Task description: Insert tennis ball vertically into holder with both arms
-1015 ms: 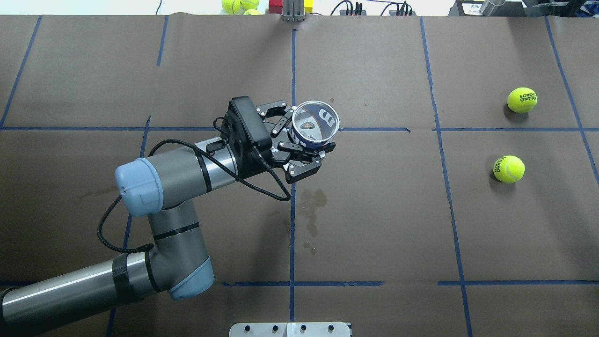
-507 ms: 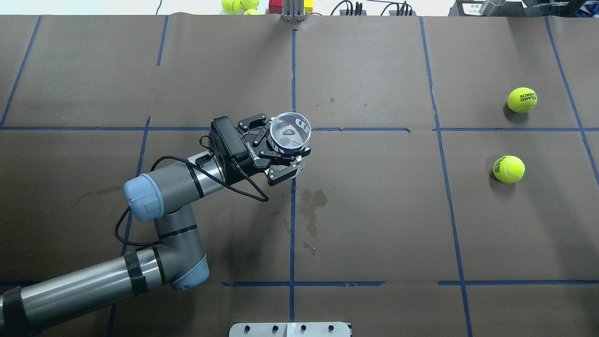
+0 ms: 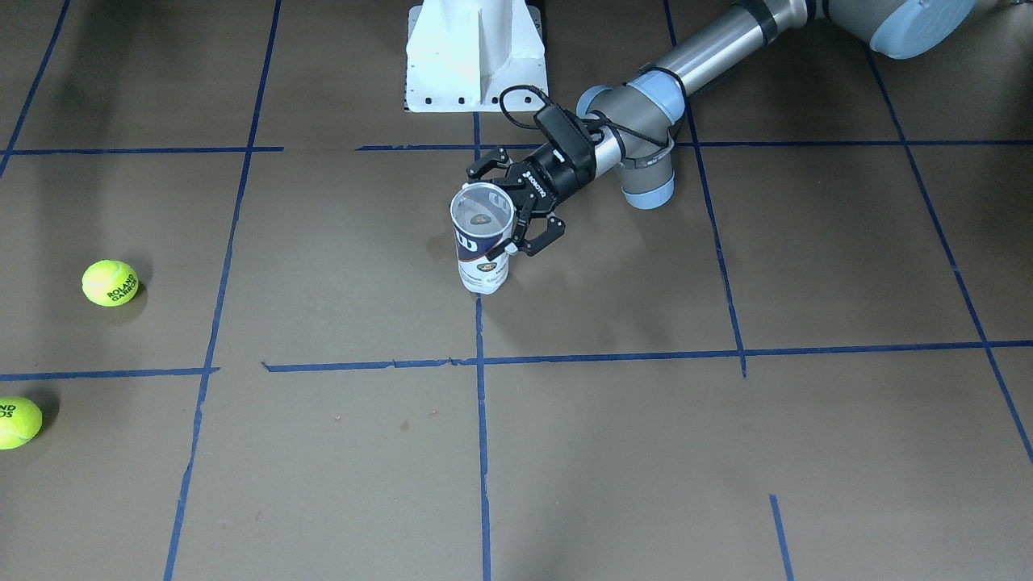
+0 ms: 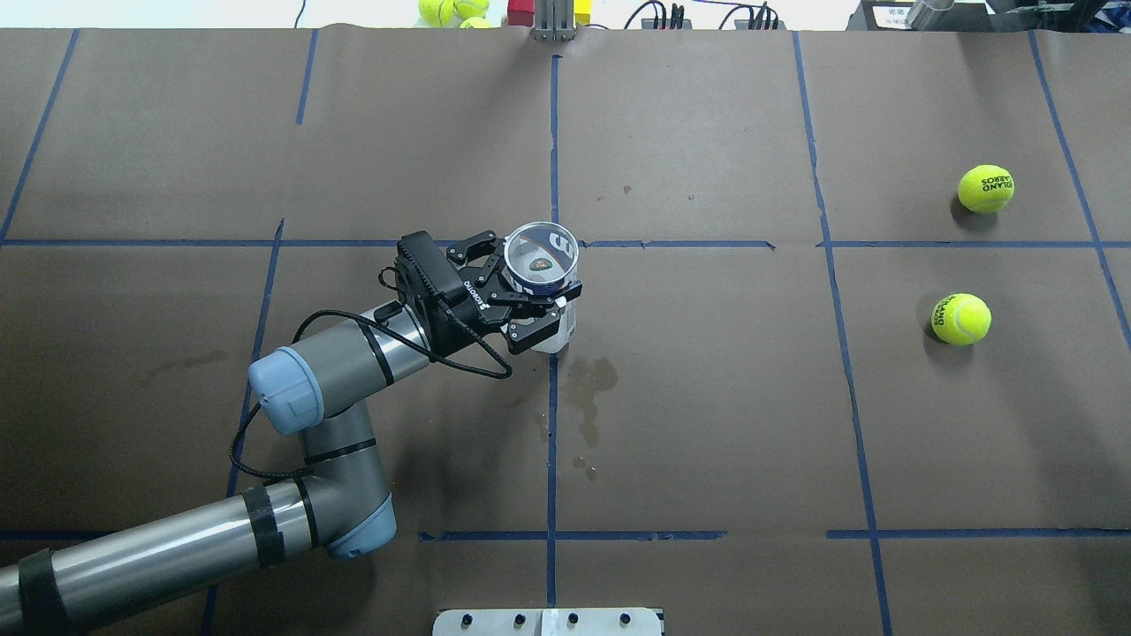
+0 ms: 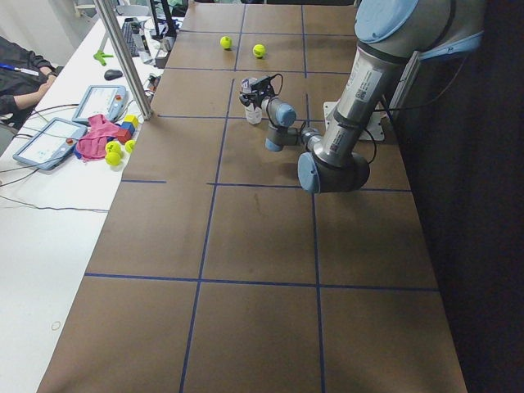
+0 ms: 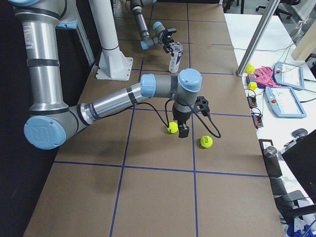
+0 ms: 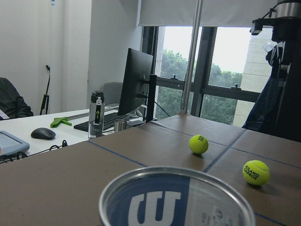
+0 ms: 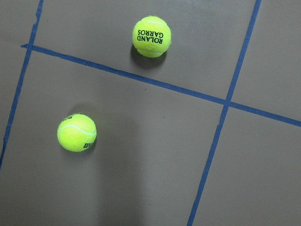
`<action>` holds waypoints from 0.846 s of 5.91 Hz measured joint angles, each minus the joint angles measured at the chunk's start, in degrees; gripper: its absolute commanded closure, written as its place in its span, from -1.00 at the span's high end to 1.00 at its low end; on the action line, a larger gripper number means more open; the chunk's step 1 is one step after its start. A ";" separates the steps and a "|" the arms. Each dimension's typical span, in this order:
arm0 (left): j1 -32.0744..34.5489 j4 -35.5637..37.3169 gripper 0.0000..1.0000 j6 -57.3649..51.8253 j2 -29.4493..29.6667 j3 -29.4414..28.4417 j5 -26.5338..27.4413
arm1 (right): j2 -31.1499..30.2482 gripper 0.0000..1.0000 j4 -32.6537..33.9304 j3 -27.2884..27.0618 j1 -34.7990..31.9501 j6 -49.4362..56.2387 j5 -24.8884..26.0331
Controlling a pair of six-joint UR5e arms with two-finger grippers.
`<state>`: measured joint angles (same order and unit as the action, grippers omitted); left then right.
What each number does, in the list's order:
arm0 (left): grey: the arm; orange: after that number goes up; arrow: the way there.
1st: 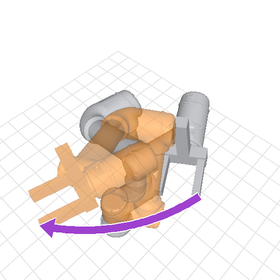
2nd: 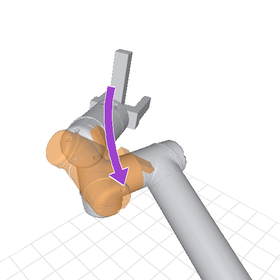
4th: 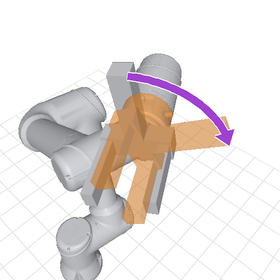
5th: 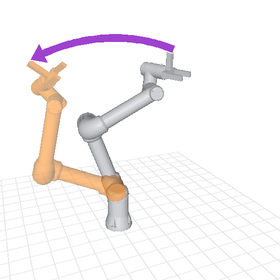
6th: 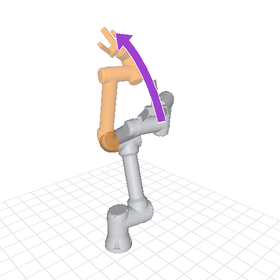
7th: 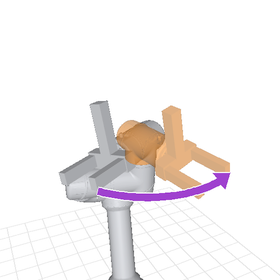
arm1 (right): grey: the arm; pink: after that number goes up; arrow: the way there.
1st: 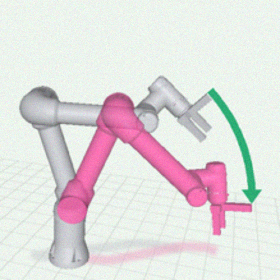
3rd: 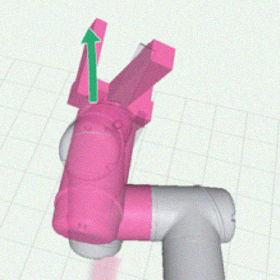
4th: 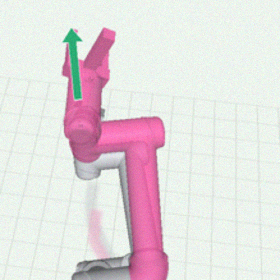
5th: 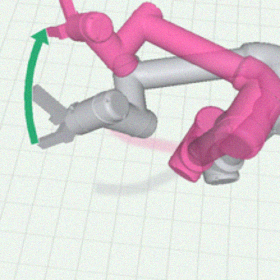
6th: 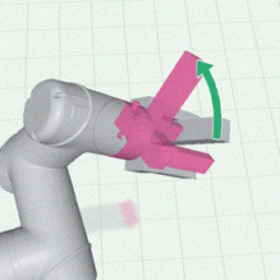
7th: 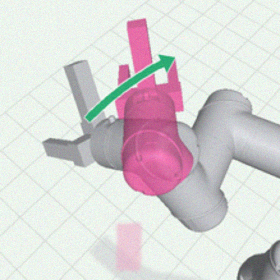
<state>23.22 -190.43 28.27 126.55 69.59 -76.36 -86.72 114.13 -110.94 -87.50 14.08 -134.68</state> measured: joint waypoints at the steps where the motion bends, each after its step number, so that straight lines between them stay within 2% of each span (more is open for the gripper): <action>1: -0.07 -0.02 0.73 0.29 0.04 -0.32 0.34 | 0.03 1.00 -0.38 -0.21 0.78 -0.87 -0.03; 5: -0.10 0.03 0.82 0.38 0.59 -0.30 0.48 | -1.04 1.00 -6.14 -1.51 3.36 -8.25 -0.19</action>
<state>23.12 -190.39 28.65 127.14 69.29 -75.88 -87.76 107.99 -112.45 -84.14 5.83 -134.87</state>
